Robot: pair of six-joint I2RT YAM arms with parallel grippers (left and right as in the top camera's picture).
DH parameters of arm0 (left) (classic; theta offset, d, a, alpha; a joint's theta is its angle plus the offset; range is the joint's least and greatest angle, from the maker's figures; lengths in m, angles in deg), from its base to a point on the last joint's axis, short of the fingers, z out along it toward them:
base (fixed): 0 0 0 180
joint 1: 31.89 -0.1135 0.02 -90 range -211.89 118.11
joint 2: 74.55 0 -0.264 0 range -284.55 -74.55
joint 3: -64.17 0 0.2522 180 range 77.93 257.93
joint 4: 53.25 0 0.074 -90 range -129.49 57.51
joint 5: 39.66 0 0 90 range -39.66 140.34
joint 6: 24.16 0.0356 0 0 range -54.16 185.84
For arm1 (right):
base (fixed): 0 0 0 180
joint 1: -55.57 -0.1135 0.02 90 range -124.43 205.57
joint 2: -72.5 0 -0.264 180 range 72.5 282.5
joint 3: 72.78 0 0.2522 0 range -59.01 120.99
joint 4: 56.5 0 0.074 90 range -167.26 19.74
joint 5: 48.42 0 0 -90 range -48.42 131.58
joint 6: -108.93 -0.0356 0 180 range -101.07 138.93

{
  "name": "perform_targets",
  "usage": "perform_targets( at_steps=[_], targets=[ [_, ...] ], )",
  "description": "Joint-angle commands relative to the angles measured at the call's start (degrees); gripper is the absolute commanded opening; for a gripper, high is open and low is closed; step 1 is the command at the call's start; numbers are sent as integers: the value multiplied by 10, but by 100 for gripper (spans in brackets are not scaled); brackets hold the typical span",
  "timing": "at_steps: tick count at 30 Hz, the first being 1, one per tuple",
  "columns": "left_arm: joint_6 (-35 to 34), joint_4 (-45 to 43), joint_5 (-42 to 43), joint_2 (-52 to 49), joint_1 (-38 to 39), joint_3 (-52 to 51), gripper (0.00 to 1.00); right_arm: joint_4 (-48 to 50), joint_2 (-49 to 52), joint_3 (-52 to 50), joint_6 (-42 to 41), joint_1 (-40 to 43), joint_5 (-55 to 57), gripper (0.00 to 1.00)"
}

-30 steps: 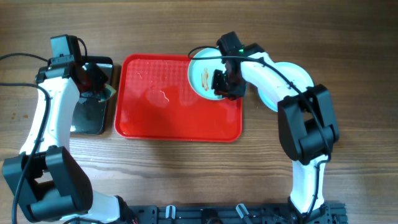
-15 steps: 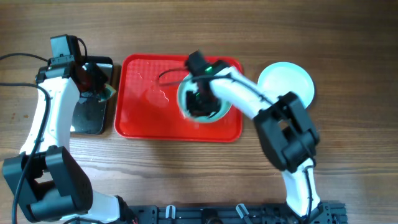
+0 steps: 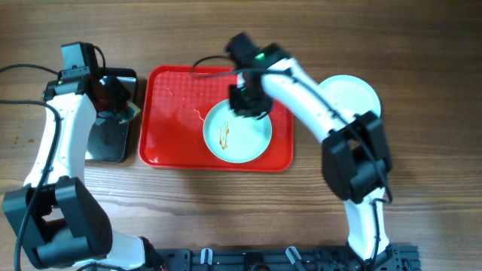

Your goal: Clean dirty plates on tray and stack at the side

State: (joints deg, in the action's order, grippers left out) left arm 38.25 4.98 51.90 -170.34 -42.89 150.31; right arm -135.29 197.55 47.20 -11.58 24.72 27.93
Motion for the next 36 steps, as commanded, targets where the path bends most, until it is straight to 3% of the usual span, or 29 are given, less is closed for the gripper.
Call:
perform_targets(
  at_steps=[1, 7, 16, 17, 20, 29, 36],
  targets=[
    [30, -8, 5, -3, 0, 0, 4, -16, 1, -18, 19, 58, 23, 24],
    [93, -12, 68, -3, 0, 0, 4, 13, 2, -112, 17, 78, 7, 25],
    [109, -14, 85, -3, 26, -1, 4, 98, 2, -178, -2, 59, -73, 25],
    [109, -14, 85, -3, 32, -1, 4, 106, 2, -178, -10, 57, -74, 24],
    [109, -21, 85, -4, 52, -1, 4, 146, 2, -178, -27, 53, -74, 5],
    [110, -49, 85, -31, 98, -1, 4, 254, 2, -178, -14, 53, -74, 4],
    [213, -107, 130, -92, 143, -1, 4, 257, 2, -178, 37, 46, -79, 4]
  ],
)
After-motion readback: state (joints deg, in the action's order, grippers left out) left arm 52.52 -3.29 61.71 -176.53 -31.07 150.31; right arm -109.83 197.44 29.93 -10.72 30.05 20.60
